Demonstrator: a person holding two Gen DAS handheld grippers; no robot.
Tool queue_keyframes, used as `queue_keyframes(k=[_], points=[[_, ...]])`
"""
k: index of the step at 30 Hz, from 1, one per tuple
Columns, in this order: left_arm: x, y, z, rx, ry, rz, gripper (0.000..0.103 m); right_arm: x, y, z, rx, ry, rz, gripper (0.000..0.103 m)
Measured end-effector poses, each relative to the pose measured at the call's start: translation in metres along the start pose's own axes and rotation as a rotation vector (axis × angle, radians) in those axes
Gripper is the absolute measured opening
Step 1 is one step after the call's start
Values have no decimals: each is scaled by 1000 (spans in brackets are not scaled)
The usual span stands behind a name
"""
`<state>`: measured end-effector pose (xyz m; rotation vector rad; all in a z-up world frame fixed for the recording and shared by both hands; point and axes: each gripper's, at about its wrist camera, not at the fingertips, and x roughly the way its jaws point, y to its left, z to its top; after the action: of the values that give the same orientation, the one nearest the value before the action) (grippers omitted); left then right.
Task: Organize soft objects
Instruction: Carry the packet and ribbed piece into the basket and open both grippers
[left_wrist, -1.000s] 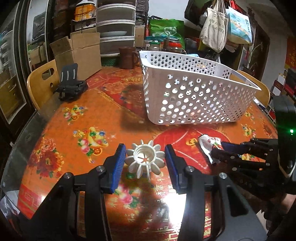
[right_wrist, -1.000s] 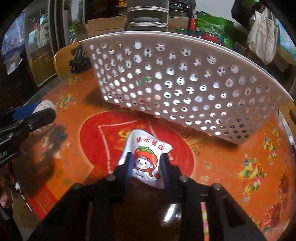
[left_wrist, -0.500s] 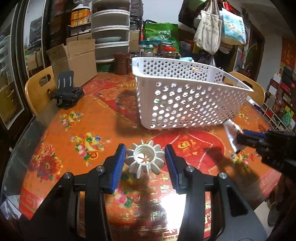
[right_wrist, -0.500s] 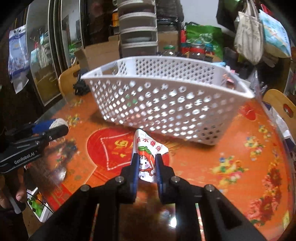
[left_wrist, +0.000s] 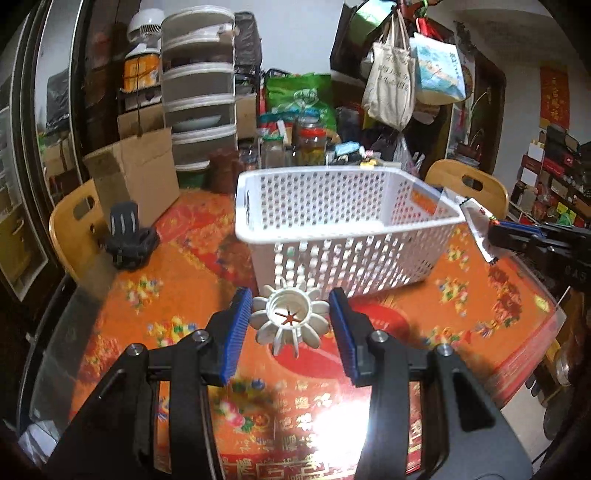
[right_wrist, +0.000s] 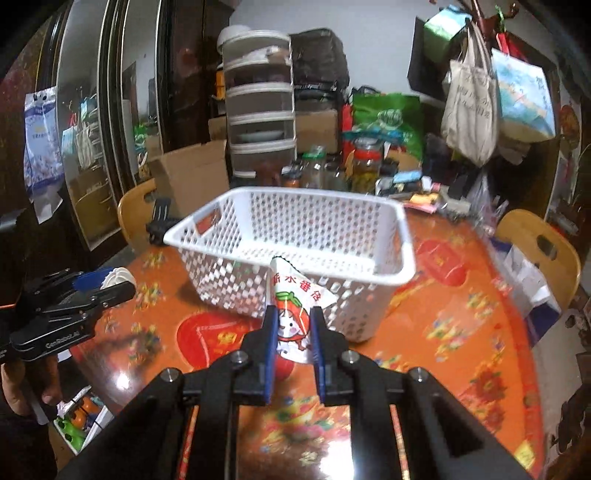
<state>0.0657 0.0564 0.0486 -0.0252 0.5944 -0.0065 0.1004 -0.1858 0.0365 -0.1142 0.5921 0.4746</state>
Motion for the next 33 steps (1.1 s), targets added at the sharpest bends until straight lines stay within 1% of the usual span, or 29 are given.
queue_keyframes(k=[2, 5, 9, 14, 19, 21, 23, 26, 28, 33], points=[[-5, -2, 12, 6, -14, -6, 41, -6, -2, 11, -7, -12, -6, 15], [-11, -8, 40, 24, -35, -17, 41, -11, -9, 31, -14, -24, -11, 15], [-8, -16, 79, 44, -41, -41, 41, -5, -14, 56, -15, -16, -8, 15], [17, -26, 128, 47, -7, -49, 41, 18, -26, 86, 1, 19, -8, 15], [67, -35, 163, 34, 65, -48, 41, 61, -42, 107, 19, 88, -22, 15], [94, -39, 167, 27, 114, -45, 41, 82, -46, 110, 26, 130, -36, 15], [123, -43, 165, 20, 172, -51, 41, 108, -49, 108, 31, 186, -34, 15], [158, -43, 158, 2, 233, -42, 41, 139, -54, 100, 29, 254, -56, 15], [174, -41, 150, -15, 270, -52, 41, 159, -55, 93, 41, 301, -51, 15], [207, -40, 131, -16, 334, -31, 41, 185, -48, 84, 20, 359, -44, 15]])
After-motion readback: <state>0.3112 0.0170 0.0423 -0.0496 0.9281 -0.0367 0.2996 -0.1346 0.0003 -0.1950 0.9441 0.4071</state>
